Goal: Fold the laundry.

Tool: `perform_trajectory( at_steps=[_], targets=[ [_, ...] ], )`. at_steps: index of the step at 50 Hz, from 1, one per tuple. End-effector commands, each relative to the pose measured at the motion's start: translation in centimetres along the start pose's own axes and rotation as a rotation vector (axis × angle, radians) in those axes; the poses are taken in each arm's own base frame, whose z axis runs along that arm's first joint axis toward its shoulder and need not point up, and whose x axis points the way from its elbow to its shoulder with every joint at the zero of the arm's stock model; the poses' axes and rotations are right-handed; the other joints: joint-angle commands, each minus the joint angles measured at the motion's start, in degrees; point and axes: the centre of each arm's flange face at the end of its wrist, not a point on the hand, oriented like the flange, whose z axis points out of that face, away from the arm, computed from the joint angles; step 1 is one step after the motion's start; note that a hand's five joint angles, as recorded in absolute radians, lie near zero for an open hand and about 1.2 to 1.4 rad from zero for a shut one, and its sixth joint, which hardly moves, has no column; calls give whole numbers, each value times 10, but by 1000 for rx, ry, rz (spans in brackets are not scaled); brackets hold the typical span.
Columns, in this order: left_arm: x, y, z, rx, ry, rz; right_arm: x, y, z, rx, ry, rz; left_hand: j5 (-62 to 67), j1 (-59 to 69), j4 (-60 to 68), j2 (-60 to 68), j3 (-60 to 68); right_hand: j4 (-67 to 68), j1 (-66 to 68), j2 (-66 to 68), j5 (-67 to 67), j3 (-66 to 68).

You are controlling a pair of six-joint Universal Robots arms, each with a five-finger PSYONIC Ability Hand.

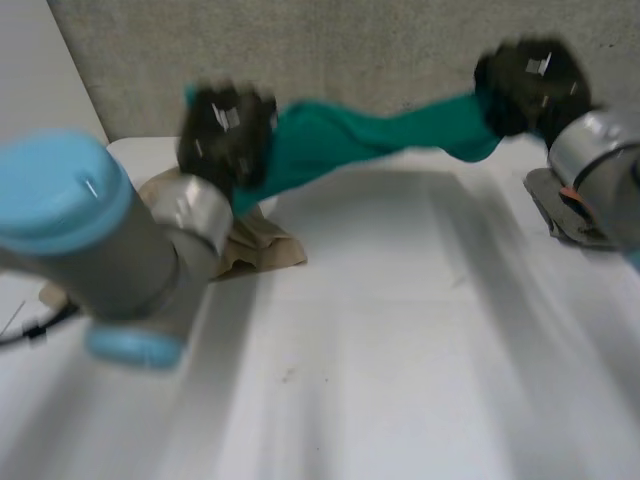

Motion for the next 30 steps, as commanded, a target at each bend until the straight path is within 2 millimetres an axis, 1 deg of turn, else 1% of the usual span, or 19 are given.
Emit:
perform_trajectory(
  at_steps=[1, 2, 4, 5, 6, 8, 9, 10, 12, 13, 15, 16, 19, 20, 23, 24, 26, 27, 30],
  targets=[
    [51, 67, -71, -290, 103, 50, -39, 93, -44, -402, -140, -47, 150, 128, 113, 116, 118, 112, 151, 124, 135, 117],
    [54, 69, -77, -311, 113, 54, -42, 101, -49, -429, -149, -56, 147, 125, 110, 113, 115, 112, 151, 124, 135, 117],
    [58, 72, -87, -350, 130, 61, -45, 111, -55, -462, -159, -74, 62, 39, 24, 28, 29, 112, 151, 124, 135, 117],
    [59, 70, -94, -383, 143, 62, -47, 118, -59, -485, -160, -79, -94, -116, -131, -128, -126, 112, 151, 124, 135, 117],
    [59, 69, -97, -400, 150, 58, -48, 121, -61, -495, -159, -83, -217, -239, -254, -251, -249, 112, 151, 124, 135, 117],
    [57, 63, -101, -423, 160, 49, -47, 123, -62, -501, -149, -86, -397, -419, -434, -431, -429, 112, 151, 124, 135, 117],
    [52, 54, -102, -427, 166, 40, -46, 126, -64, -513, -139, -90, -511, -534, -549, -545, -544, 112, 151, 124, 135, 117],
    [50, 47, -100, -422, 168, 33, -45, 126, -65, -517, -136, -90, -532, -555, -570, -567, -565, 112, 151, 124, 135, 117],
    [42, 38, -96, -419, 171, 22, -44, 124, -66, -516, -130, -94, -550, -572, -587, -584, -582, 112, 151, 124, 135, 117],
    [32, 27, -88, -407, 168, 10, -43, 122, -67, -516, -128, -96, -550, -572, -587, -584, -582, 112, 151, 124, 135, 117],
    [22, 21, -79, -399, 168, -2, -43, 120, -68, -517, -130, -95, -550, -572, -587, -584, -582, 112, 151, 124, 135, 117],
    [10, 16, -67, -390, 169, -17, -43, 118, -70, -517, -131, -93, -550, -572, -587, -584, -582, 112, 151, 124, 135, 117],
    [-6, 15, -50, -392, 176, -43, -43, 115, -72, -515, -134, -92, -509, -531, -547, -543, -542, 112, 151, 124, 135, 117],
    [-15, 15, -41, -405, 192, -57, -44, 113, -73, -512, -137, -91, -481, -503, -518, -515, -513, 112, 151, 124, 135, 117],
    [-25, 23, -29, -445, 224, -76, -44, 110, -74, -510, -143, -89, -470, -493, -508, -505, -503, 112, 151, 124, 135, 117],
    [-29, 29, -22, -473, 253, -90, -45, 109, -75, -510, -150, -87, -464, -486, -501, -498, -496, 112, 151, 124, 135, 117],
    [-32, 36, -17, -513, 280, -104, -45, 108, -76, -512, -156, -85, -449, -471, -486, -483, -481, 112, 151, 124, 135, 117],
    [-33, 44, -14, -557, 306, -107, -45, 108, -76, -514, -155, -84, -442, -464, -479, -476, -474, 112, 151, 124, 135, 117],
    [-35, 57, -12, -624, 333, -82, -44, 107, -78, -521, -158, -79, -442, -464, -479, -476, -474, 112, 151, 124, 135, 117]
  ],
)
